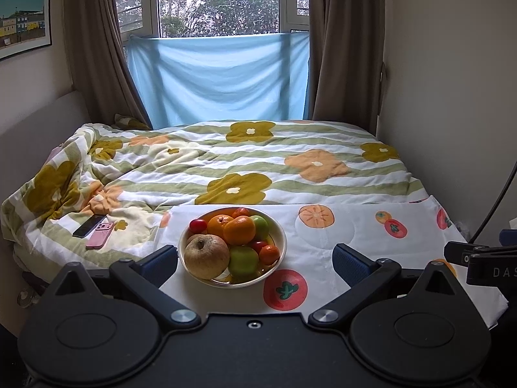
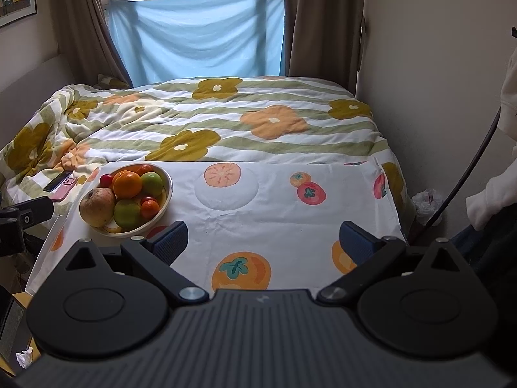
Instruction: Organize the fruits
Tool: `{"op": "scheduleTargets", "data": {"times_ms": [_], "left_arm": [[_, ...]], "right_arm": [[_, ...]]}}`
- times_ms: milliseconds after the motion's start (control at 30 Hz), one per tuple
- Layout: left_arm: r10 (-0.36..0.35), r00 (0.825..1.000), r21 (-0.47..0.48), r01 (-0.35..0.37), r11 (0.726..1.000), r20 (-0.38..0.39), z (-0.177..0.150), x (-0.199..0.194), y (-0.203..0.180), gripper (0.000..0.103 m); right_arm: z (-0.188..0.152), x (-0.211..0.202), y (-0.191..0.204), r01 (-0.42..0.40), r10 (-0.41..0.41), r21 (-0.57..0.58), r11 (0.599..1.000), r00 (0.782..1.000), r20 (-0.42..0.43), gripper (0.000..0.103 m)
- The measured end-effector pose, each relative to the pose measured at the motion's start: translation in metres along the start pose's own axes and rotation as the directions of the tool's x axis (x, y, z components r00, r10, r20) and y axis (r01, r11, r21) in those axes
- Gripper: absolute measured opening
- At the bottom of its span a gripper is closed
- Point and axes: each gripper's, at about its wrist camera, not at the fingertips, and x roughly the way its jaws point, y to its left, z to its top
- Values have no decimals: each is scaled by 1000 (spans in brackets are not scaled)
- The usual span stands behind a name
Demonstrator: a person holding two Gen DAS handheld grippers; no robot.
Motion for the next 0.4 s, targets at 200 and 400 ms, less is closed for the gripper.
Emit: {"op": "scheduleTargets", "data": {"times_ms": [200, 400], "left_arm": [[18, 1000, 25, -18, 1000, 6, -1, 4, 1, 103], [20, 1000, 34, -20, 999, 10, 1, 10, 5, 103]], "right_arm": [[1, 6, 3, -5, 5, 12, 1000, 1000, -5, 103], [3, 10, 6, -6, 6, 12, 1000, 1000, -13, 103]]}}
